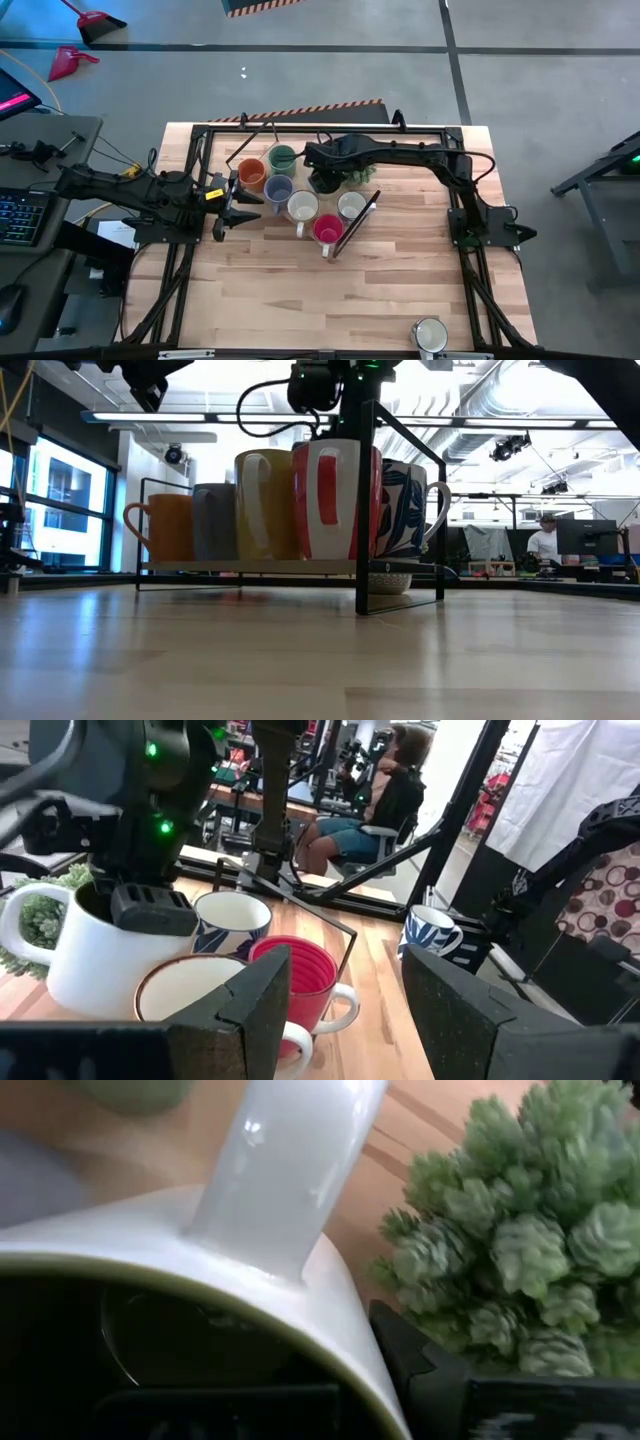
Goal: Place coffee mugs
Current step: Put the green mug on the shelf
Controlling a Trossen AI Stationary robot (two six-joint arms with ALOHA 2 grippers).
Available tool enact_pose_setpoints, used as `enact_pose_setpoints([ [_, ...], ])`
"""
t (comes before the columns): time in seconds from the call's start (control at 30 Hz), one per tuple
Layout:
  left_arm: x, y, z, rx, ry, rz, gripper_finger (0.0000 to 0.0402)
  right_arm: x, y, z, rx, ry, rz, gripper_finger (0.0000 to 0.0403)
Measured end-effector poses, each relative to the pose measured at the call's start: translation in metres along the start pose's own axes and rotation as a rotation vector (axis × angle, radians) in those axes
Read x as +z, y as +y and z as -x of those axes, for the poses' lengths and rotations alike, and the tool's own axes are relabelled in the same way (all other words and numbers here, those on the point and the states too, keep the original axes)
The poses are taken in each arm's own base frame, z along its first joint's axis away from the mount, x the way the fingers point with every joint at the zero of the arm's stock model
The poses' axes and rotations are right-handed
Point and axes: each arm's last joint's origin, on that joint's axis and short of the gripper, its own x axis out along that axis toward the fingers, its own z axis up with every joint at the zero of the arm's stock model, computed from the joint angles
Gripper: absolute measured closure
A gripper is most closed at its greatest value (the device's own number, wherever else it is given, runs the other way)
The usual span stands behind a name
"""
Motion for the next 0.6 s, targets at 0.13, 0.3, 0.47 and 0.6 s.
enact_pose_setpoints([
  [0.13, 0.0001, 0.0000, 0.0000, 0.000, -0.001, 0.000, 0.0222, -0.0011, 0.0003, -0.0038, -0.012, 0.016, -0.025, 0.0403],
  [0.3, 0.0002, -0.0001, 0.0000, 0.000, -0.002, 0.000, 0.0222, -0.0019, 0.0011, -0.0037, -0.016, 0.013, -0.030, 0.0403],
  [0.47, 0.0002, 0.0000, 0.0000, 0.000, -0.002, 0.000, 0.0222, -0.0041, 0.0037, -0.0066, -0.017, 0.026, -0.041, 0.0403],
  [0.6, 0.0002, -0.0001, -0.0001, 0.000, -0.003, 0.000, 0.0222, -0.0069, 0.0062, -0.0094, -0.025, 0.037, -0.029, 0.0403],
])
